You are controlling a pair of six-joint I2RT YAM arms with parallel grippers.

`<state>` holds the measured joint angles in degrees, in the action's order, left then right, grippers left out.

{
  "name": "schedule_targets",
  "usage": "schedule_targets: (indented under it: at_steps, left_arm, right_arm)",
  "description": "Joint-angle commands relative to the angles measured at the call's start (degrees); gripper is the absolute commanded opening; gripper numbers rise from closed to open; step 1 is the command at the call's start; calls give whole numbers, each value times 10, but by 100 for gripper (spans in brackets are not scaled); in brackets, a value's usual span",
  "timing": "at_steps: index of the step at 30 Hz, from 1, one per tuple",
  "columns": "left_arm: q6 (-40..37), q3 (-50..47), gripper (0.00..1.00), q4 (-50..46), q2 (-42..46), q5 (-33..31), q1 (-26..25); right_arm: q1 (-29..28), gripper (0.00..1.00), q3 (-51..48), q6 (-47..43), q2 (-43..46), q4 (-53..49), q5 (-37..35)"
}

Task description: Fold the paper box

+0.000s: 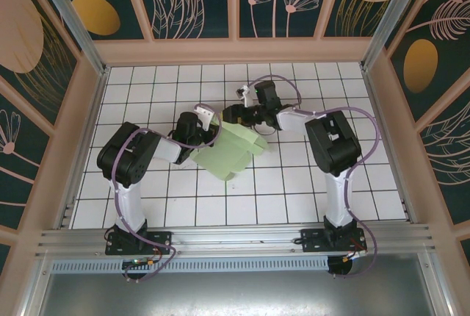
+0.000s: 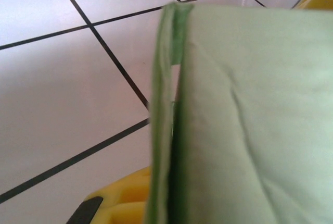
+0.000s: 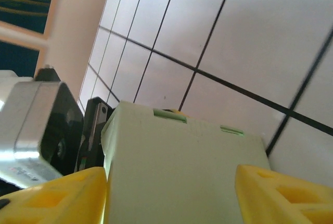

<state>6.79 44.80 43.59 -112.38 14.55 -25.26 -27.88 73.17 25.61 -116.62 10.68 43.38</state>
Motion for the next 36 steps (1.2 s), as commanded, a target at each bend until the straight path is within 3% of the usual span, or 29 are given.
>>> schedule_targets:
  at_steps: [1, 13, 21, 28, 36]
  left_arm:
    - [49, -3, 0, 41, 1, 16, 2]
    - [238, -20, 0, 203, 1, 66, 15]
    - [332, 4, 0, 202, 22, 79, 21]
    - [415, 15, 0, 288, 1, 127, 21]
    - [419, 15, 0, 295, 7, 130, 21]
  right_arm:
    - [31, 69, -45, 22, 74, 44, -51]
    - [145, 71, -215, 35, 326, 87, -122]
    - [180, 71, -367, 65, 469, 167, -118]
    - [149, 71, -429, 146, 460, 294, -79]
    - [75, 67, -389, 203, 367, 405, -77]
